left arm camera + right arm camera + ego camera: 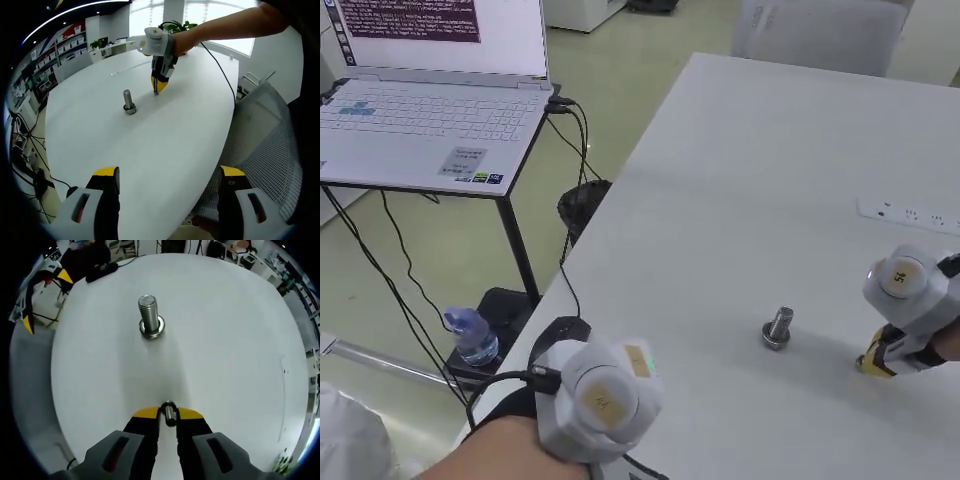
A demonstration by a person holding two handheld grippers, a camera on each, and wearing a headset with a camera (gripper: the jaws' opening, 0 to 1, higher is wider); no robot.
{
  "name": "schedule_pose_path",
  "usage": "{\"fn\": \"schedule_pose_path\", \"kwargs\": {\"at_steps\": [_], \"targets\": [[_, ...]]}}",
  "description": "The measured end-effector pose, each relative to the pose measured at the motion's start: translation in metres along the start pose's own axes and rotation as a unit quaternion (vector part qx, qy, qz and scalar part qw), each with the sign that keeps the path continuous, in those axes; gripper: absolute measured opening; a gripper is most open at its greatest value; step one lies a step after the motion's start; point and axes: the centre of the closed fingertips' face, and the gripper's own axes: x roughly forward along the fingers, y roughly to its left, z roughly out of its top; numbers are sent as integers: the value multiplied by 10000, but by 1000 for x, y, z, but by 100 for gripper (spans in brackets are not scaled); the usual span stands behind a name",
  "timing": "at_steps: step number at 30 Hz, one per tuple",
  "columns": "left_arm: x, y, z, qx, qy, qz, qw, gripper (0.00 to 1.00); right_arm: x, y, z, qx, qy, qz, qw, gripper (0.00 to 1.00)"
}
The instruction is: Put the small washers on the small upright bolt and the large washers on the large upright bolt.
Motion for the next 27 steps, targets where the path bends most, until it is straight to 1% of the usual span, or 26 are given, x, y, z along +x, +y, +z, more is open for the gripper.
{"fn": "schedule_pose_path", "kwargs": {"at_steps": [3, 5, 9, 13, 14, 16, 20, 22, 27], "targets": [[-1, 0, 2, 38, -47, 9, 10000, 80, 0, -2, 1, -58, -24, -50, 10000, 14], [-1, -1, 1, 19, -42, 16, 10000, 80, 2, -5, 1, -55, -40, -60, 10000, 17], [-2, -2, 0, 4, -30, 32, 10000, 81, 1, -4, 0, -70, -59, -52, 9999, 20], [-2, -3, 0, 10, -44, 36, 10000, 81, -4, -3, 1, -73, -139, -67, 9999, 23], [-2, -3, 0, 7, -48, 37, 10000, 81, -6, -2, 2, -100, -202, -47, 9997, 24], [-2, -3, 2, -11, -71, 35, 10000, 81, -11, -5, 2, -91, -273, -106, 9995, 26], [-2, -4, 5, 35, -90, 56, 9999, 81, -21, -6, 4, -76, -482, -162, 9987, 28], [-3, -1, 8, -40, -151, 84, 9998, 81, -26, -5, 4, -104, -546, -193, 9983, 29], [-3, -1, 8, 44, -98, 107, 9999, 81, -44, -2, 7, -64, -837, -340, 9959, 31]]}}
